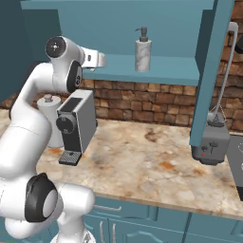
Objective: Locate and retrieve the dish brush and soap dispenser from the cabinet. Place them next to the sink.
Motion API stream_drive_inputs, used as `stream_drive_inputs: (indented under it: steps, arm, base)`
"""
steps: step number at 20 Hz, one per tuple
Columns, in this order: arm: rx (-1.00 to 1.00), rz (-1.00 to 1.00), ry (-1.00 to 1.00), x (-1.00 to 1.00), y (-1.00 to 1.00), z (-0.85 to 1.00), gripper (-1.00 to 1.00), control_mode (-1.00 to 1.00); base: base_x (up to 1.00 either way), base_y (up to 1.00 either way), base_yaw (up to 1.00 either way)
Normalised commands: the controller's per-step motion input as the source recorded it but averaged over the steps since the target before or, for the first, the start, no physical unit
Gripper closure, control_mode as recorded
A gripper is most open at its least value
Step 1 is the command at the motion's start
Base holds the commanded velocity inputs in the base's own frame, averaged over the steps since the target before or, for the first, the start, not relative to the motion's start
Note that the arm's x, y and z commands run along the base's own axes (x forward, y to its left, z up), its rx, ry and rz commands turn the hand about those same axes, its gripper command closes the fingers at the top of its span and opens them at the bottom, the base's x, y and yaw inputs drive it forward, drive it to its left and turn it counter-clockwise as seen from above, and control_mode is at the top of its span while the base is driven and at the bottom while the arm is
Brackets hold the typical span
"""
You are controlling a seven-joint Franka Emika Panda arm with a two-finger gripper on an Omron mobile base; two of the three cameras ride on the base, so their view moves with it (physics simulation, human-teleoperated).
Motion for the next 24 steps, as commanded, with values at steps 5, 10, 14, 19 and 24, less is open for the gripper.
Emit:
stream_drive_inputs:
  steps: [5, 10, 14, 19, 24]
  arm:
    - [0.0, 0.0, 0.05, 0.64, 0.0, -0.06, -1.0, -1.0]
    - [0.0, 0.0, 0.06, 0.46, 0.03, -0.09, -1.0, -1.0]
    - [0.0, 0.0, 0.04, 0.33, 0.06, -0.13, -1.0, -1.0]
    - [0.0, 0.01, 0.05, 0.35, 0.01, -0.15, -1.0, -1.0]
    - [0.0, 0.02, 0.04, 0.37, 0.0, -0.14, -1.0, -1.0]
  base:
    - [0.0, 0.0, 0.0]
    - [0.0, 0.0, 0.0]
    - [0.0, 0.0, 0.0]
    - [0.0, 0.0, 0.0]
    - [0.0, 0.0, 0.0]
